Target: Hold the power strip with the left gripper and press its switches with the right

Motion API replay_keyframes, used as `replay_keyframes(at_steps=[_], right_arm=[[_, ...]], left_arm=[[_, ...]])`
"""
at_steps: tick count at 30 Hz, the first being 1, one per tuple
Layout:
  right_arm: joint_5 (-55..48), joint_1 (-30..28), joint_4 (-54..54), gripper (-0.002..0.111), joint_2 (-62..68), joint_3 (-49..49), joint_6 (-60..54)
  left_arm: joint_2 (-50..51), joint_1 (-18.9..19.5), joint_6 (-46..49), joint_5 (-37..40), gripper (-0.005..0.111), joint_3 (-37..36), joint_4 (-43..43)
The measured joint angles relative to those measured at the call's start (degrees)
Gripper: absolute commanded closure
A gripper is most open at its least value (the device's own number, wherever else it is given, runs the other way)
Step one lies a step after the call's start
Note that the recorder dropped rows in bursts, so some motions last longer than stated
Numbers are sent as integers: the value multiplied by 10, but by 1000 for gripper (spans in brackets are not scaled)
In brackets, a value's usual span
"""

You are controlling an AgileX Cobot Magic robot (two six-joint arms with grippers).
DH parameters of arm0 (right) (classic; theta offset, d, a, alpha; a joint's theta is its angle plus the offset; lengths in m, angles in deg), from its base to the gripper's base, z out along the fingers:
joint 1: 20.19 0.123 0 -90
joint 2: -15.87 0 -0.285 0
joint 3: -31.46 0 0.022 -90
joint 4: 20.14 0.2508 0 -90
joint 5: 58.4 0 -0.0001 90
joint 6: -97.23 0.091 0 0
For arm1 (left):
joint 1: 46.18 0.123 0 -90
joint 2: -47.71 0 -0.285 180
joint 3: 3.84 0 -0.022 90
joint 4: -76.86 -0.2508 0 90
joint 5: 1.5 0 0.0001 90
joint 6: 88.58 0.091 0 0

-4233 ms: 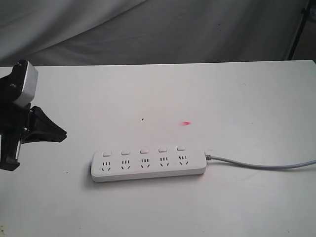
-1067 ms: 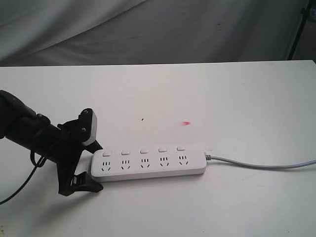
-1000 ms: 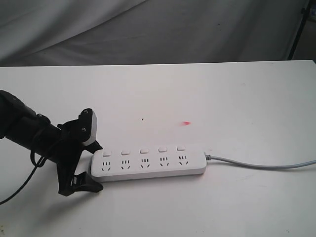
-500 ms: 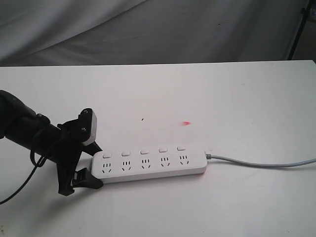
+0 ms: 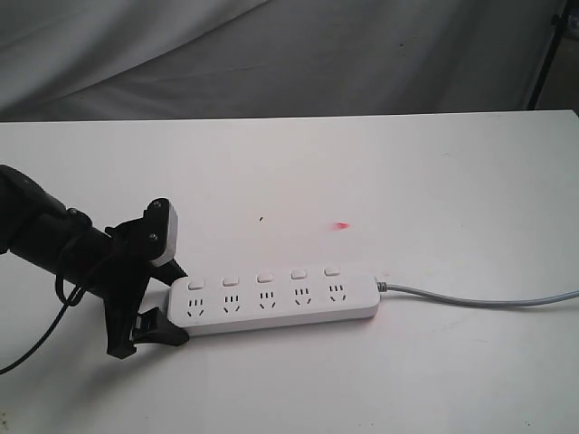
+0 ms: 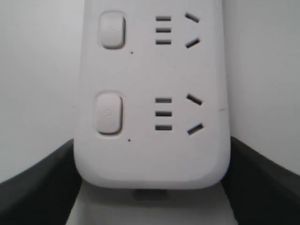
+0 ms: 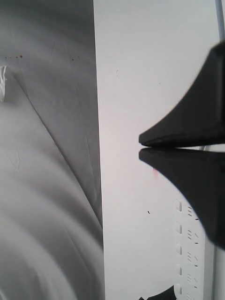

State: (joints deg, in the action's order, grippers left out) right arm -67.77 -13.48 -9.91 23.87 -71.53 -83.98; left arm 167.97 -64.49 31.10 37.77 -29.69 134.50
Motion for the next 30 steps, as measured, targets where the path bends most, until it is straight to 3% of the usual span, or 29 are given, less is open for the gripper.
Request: replay_keyframes(at_steps=[25,30], right_arm=[[-6,0,0,108,0,0,0],[-157,0,-67,108,27,-150,0]], left_arm=[[0,0,0,0,49,0,0],[0,0,0,0,49,0,0]])
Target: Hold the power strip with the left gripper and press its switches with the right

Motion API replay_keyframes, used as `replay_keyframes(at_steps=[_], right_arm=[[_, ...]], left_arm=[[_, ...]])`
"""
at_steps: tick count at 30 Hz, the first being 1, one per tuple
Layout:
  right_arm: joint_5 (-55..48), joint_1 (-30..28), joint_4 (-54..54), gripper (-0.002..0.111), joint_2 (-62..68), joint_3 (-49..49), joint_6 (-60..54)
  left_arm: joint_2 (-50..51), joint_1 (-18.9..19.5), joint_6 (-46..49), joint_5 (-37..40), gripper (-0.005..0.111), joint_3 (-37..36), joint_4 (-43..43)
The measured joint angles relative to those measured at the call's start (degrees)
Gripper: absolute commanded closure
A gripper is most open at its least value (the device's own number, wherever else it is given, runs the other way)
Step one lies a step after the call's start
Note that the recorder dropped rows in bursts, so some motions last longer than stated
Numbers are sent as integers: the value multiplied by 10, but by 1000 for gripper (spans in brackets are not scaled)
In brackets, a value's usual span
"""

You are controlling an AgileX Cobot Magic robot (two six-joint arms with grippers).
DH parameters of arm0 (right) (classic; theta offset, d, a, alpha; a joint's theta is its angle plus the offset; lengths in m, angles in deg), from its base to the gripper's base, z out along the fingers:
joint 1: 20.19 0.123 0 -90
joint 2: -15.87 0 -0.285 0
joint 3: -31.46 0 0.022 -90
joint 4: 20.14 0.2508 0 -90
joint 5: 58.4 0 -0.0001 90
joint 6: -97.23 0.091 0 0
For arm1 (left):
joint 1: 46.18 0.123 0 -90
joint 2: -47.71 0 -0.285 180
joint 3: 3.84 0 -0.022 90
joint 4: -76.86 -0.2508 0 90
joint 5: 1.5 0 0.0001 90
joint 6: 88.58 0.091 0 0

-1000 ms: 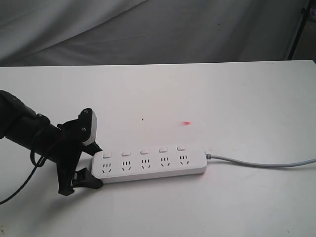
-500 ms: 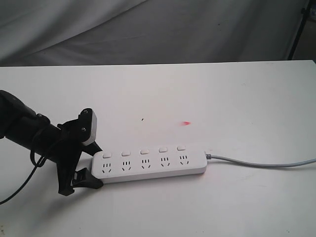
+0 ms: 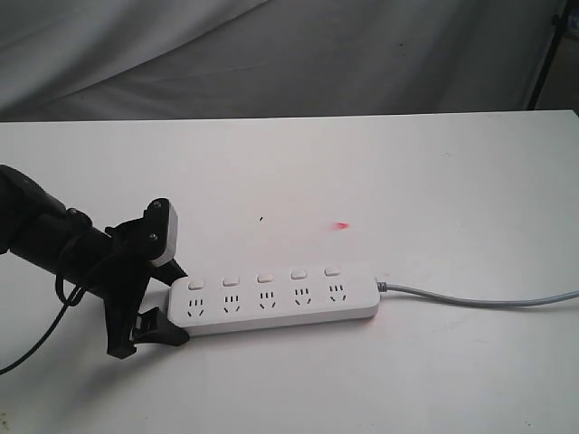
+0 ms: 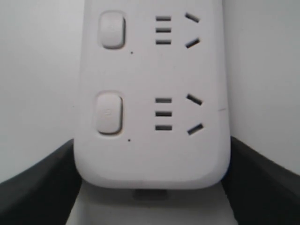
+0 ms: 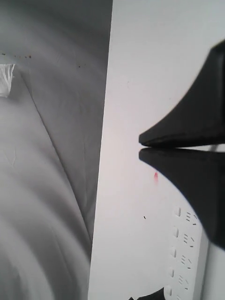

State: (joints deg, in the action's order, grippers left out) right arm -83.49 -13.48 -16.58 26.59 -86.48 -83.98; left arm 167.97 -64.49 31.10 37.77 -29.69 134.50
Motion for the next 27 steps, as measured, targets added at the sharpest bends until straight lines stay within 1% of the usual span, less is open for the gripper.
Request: replay_keyframes(at_steps=[3,8,14,18,20,23,27], right_arm=[[-75,0,-23,108,100,-127,0],[-94,0,-36,108,217,-219,0],[-103,0,-36,108,314,-244,0],[-132,8,4,108,356,-244,2],[-135,26,31,108,376,-244,-30],[-141,66,85,108,418,-260,-122],[-164,114,149,108,508,-322,-236]], left_arm=[[0,0,0,0,49,0,0],[0,0,0,0,49,0,0],[0,0,0,0,49,0,0],[0,0,0,0,49,0,0],[0,0,0,0,49,0,0],[0,0,0,0,49,0,0],[0,0,0,0,49,0,0]])
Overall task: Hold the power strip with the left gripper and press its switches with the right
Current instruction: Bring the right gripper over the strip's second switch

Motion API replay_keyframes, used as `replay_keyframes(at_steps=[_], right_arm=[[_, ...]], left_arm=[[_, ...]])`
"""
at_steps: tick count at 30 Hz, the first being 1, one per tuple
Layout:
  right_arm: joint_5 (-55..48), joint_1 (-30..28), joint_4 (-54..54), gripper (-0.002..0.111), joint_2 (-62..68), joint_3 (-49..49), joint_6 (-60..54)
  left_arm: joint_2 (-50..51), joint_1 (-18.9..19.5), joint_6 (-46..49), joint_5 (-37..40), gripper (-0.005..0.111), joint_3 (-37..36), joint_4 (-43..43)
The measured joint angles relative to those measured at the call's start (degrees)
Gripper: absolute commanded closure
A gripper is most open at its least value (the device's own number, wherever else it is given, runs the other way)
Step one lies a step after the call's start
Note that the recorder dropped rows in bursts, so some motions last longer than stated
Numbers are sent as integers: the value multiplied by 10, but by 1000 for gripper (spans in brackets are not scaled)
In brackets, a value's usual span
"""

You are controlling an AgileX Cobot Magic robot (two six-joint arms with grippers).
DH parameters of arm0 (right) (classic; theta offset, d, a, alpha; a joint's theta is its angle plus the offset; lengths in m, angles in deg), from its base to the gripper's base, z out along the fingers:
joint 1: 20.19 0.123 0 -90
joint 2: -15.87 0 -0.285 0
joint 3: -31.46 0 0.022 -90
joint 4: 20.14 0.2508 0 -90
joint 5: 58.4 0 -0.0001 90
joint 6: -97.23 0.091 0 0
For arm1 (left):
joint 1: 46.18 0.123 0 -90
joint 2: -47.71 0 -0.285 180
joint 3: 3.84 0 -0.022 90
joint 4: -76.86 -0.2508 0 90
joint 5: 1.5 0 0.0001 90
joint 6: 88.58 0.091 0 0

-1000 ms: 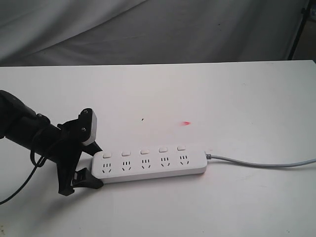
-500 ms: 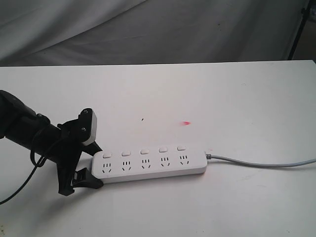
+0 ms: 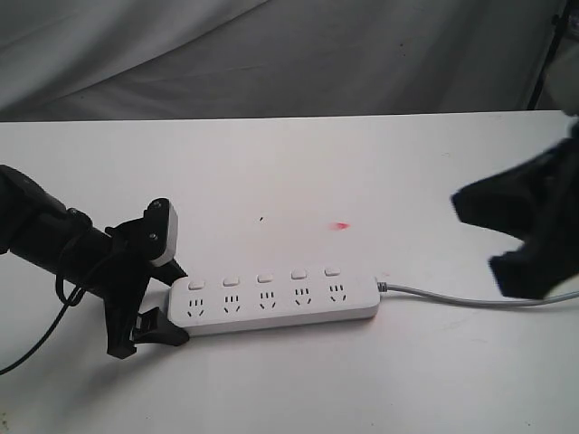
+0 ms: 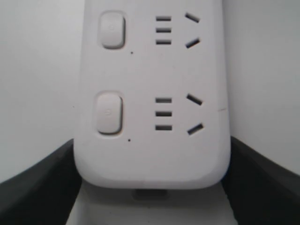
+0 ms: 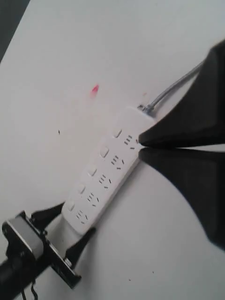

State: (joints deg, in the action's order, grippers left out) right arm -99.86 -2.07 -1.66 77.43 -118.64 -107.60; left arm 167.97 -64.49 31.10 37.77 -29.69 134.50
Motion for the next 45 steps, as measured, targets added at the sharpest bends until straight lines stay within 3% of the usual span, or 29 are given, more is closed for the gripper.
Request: replay_keyframes(at_steps=[6,12,22,27,33,45], right_arm=[[-59,18,64,108,166,-139,-155],[-82,18,172,108,274,-218,-308],[-81,18,300,108,403,-230,-484],[-17,18,365,108,459,-230,-536],[-14,18,441,108,540,-230,-742],[-65,22,445,108,661,-375,-793]], left_arm=[[0,0,0,0,49,0,1],[0,0,0,0,49,0,1],[0,0,0,0,49,0,1],[0,0,0,0,49,0,1],[0,0,0,0,49,0,1],[0,0,0,0,49,0,1]])
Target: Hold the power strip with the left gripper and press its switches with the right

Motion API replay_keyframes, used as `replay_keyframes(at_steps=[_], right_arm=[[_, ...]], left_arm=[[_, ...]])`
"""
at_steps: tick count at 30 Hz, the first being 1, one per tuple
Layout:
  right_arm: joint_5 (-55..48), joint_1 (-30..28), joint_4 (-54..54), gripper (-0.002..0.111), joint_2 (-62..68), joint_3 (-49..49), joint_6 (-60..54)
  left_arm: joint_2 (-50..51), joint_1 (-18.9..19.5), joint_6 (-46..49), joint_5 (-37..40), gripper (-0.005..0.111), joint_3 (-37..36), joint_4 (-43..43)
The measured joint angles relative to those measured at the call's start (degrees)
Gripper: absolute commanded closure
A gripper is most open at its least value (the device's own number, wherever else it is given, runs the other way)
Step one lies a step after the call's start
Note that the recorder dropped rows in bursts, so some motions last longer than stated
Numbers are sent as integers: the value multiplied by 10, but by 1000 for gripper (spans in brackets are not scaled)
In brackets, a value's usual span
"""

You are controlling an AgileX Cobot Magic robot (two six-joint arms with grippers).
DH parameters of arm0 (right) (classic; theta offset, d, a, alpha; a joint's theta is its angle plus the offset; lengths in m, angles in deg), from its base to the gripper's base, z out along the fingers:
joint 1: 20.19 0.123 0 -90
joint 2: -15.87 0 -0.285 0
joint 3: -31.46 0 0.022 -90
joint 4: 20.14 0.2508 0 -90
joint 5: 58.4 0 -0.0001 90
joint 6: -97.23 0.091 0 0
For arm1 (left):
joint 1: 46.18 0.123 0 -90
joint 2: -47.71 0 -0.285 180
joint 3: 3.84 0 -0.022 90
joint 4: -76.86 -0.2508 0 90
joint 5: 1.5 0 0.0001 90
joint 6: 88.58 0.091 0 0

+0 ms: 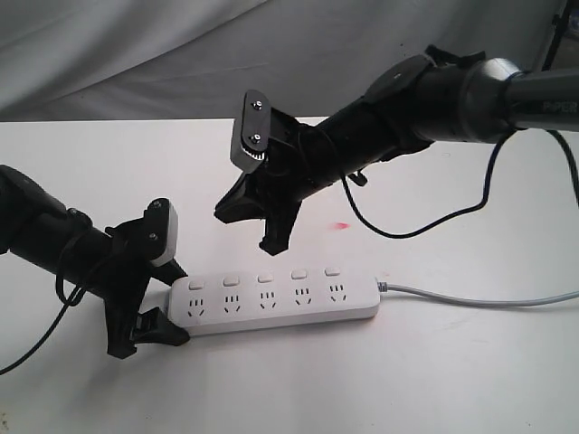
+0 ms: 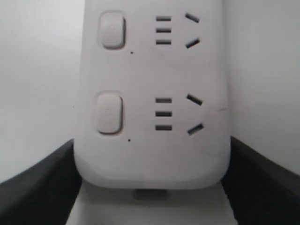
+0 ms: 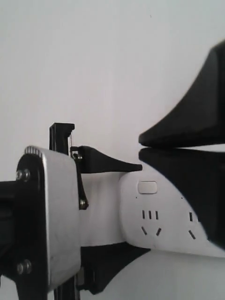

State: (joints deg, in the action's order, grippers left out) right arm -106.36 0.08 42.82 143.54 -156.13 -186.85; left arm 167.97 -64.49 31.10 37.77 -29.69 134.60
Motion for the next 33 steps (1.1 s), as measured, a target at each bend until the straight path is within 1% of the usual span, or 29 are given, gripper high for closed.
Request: replay_keyframes(at_steps=[4,6,9,11,13,15,25,33], right_arm=[[-1,13,-2,108,16,-4,-2],[-1,21,-2,105,22,-4,-3],[0,32,-2,95,32,-6,-5],[3,37,2,84,40,-7,-6],[5,41,3,76,45,-8,-6],[8,44,3,72,48,-8,-6],[10,50,18,71,61,-8,-13],[55,57,59,71,74,-8,-29]], left_arm=[[0,0,0,0,49,0,0],[0,0,0,0,49,0,0],[0,0,0,0,49,0,0],[0,0,0,0,49,0,0],[0,0,0,0,49,0,0],[0,0,0,0,49,0,0],[0,0,0,0,49,0,0],[0,0,0,0,49,0,0]])
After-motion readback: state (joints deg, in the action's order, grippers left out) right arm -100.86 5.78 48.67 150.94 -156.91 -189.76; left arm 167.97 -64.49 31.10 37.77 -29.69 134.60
